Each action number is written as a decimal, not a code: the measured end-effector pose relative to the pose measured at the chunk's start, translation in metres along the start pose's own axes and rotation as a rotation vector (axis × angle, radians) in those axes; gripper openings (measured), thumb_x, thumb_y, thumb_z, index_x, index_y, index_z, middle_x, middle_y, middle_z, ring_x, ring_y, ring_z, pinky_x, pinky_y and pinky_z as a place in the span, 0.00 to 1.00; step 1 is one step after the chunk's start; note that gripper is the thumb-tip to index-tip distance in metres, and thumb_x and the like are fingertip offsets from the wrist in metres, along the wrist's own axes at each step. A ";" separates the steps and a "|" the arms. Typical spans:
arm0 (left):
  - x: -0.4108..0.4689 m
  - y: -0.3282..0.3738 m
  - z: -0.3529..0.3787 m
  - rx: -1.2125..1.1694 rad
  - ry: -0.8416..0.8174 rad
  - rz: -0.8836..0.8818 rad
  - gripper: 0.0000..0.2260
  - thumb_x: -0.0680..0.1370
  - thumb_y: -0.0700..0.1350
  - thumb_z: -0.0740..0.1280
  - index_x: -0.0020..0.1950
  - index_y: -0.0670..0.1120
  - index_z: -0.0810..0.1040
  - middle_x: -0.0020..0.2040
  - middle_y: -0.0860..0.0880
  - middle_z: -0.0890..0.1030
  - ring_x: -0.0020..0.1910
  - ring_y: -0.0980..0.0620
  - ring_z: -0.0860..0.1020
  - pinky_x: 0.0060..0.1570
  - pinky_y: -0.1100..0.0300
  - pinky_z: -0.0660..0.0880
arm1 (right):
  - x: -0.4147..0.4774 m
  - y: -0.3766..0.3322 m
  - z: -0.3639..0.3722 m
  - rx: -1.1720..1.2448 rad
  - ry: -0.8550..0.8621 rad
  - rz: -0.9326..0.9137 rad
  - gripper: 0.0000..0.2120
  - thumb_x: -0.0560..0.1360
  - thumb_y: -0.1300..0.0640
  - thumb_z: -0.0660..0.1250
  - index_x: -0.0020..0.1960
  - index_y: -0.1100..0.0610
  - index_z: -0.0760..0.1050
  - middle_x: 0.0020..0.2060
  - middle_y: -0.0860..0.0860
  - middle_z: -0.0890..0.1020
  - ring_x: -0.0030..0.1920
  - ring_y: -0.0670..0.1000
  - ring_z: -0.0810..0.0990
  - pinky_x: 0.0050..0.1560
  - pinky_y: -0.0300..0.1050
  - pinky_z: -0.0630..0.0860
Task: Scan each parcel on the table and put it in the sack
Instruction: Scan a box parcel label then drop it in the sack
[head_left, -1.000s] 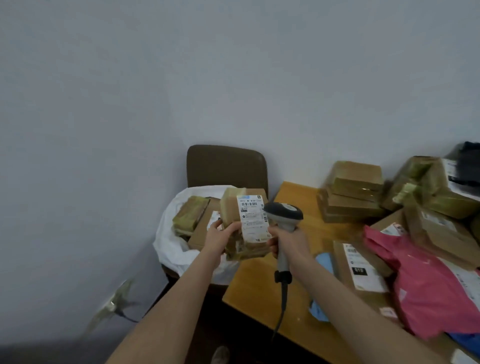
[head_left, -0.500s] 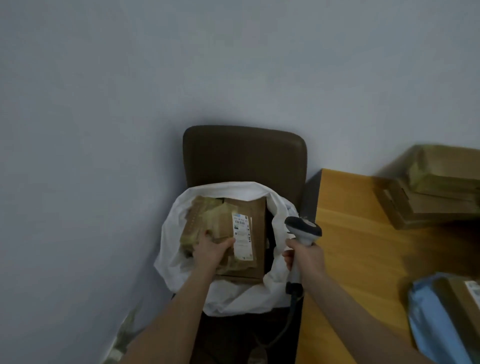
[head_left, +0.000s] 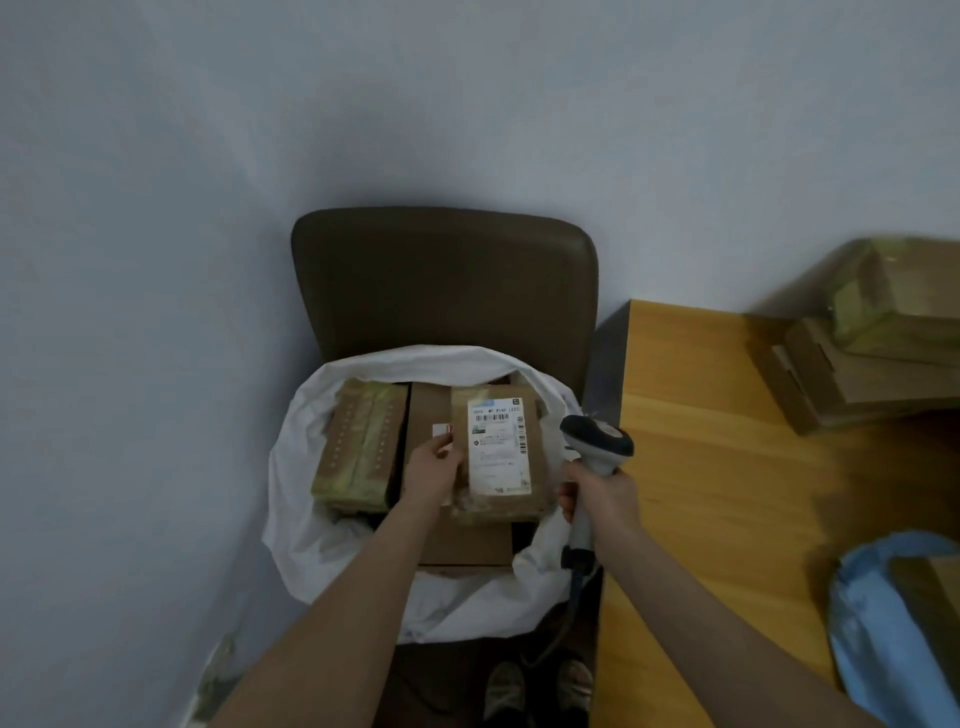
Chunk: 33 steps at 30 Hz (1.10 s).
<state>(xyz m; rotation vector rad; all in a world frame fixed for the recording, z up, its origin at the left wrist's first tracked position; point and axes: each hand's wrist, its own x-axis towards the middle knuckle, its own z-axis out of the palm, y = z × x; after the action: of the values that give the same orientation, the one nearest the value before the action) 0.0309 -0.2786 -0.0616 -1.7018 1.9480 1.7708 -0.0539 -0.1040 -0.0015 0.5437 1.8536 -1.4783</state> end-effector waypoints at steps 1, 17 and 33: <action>0.000 -0.001 0.002 0.083 0.046 0.057 0.20 0.78 0.45 0.67 0.70 0.46 0.72 0.60 0.46 0.80 0.48 0.55 0.76 0.46 0.61 0.72 | 0.001 0.000 0.001 -0.011 -0.003 -0.001 0.07 0.73 0.62 0.71 0.37 0.62 0.77 0.23 0.52 0.79 0.22 0.48 0.75 0.26 0.40 0.72; 0.011 0.004 0.025 0.491 0.054 0.098 0.28 0.75 0.49 0.69 0.73 0.51 0.64 0.65 0.48 0.75 0.63 0.46 0.74 0.58 0.47 0.74 | 0.010 -0.003 0.022 -0.144 -0.085 -0.129 0.04 0.72 0.61 0.71 0.45 0.60 0.78 0.29 0.53 0.82 0.28 0.50 0.79 0.34 0.44 0.77; 0.064 0.042 -0.084 0.785 0.280 0.556 0.19 0.79 0.52 0.61 0.69 0.48 0.70 0.63 0.45 0.75 0.61 0.45 0.73 0.60 0.50 0.71 | -0.003 -0.026 0.098 -0.372 0.106 -0.220 0.05 0.72 0.57 0.69 0.44 0.58 0.77 0.30 0.52 0.81 0.34 0.53 0.81 0.38 0.48 0.79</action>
<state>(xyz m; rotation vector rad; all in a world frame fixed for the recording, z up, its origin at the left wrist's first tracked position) 0.0271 -0.3906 -0.0409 -1.2304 2.8856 0.6070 -0.0448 -0.2048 0.0070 0.2477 2.2634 -1.2106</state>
